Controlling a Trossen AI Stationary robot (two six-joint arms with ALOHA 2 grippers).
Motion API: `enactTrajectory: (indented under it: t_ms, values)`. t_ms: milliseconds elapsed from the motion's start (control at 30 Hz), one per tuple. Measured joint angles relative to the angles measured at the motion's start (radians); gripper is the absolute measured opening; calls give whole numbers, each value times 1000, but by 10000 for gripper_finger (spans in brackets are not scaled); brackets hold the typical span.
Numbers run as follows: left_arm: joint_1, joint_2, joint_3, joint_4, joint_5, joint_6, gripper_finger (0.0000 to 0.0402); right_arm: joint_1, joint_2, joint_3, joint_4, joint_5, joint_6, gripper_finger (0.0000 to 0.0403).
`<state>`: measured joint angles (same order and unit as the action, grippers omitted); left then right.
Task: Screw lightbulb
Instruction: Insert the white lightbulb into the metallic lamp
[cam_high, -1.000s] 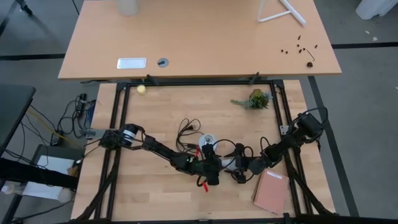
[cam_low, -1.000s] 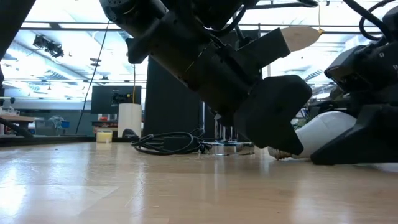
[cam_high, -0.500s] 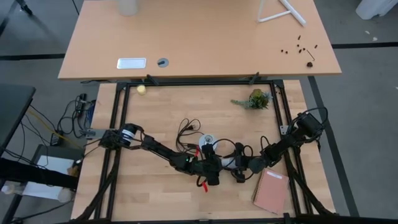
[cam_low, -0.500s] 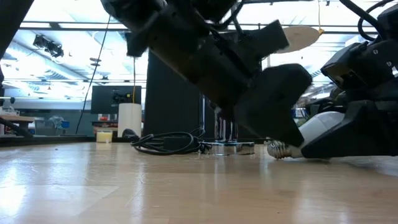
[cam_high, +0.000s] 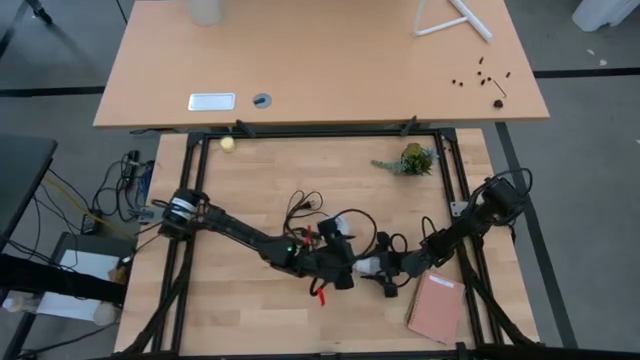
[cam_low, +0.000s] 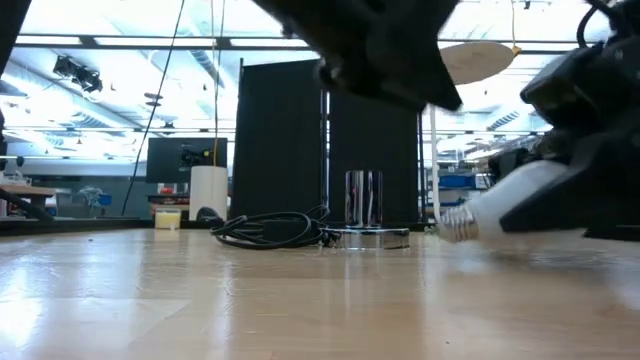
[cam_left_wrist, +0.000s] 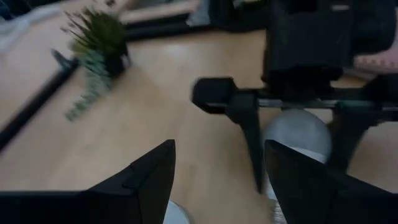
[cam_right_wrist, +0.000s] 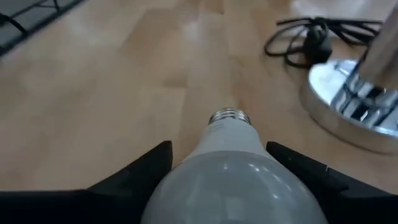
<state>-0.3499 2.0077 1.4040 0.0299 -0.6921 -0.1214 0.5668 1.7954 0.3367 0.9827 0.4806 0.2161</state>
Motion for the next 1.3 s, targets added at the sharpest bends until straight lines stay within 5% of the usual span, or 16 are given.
enactTrajectory:
  t_ms: [267, 567, 833, 1067, 1300]
  values:
    - [-67, -16, -4, 77, -126, 113, 247, -30, -227, 10, -271, -10, -9, 275]
    - [-99, -15, -257, 422, -174, 33, 219, -80, -423, 151, -815, -33, -9, 232]
    - [-124, -19, -310, 439, -225, -40, 214, -93, -501, 126, -881, -65, 28, 232]
    - [-136, -19, -311, 392, -300, -99, 214, -52, -592, -32, -731, -94, 108, 274]
    - [-136, -19, -311, 280, -308, -224, 214, 15, -529, -68, -661, -35, 160, 316]
